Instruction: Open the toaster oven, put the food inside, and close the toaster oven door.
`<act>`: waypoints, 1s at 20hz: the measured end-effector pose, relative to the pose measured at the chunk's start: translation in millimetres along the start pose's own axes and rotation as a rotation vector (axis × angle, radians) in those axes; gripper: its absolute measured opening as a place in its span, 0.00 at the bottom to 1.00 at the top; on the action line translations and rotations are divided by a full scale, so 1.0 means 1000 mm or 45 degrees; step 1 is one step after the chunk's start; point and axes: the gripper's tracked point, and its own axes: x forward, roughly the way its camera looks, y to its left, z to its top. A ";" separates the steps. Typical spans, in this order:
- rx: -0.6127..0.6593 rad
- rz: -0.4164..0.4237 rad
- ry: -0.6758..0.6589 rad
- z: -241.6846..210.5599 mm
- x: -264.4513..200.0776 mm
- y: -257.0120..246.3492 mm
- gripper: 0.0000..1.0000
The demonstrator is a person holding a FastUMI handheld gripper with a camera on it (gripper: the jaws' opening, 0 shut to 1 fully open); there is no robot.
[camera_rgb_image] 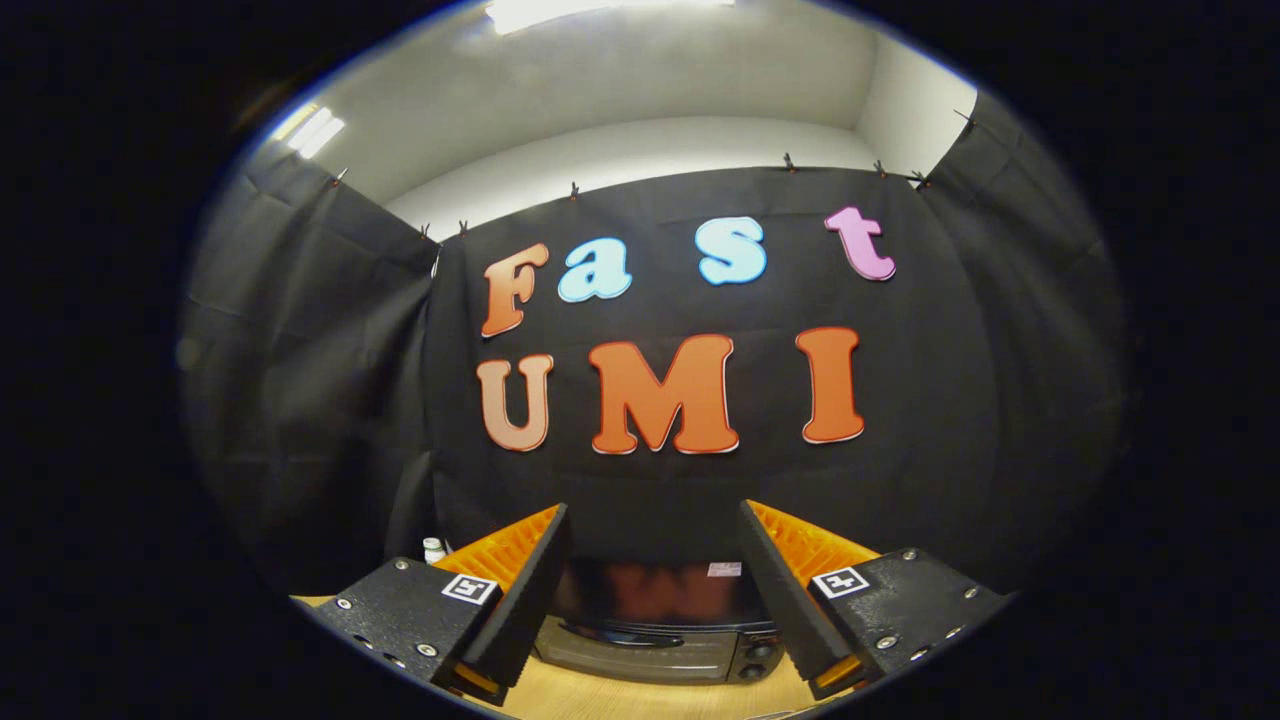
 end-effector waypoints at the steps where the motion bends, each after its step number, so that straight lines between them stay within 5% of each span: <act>1: -0.003 0.013 0.039 -0.016 0.007 0.006 0.99; 14: 0.014 -0.061 0.350 -0.163 0.072 0.031 0.99; 20: -0.028 -0.135 0.377 -0.188 0.081 0.022 0.99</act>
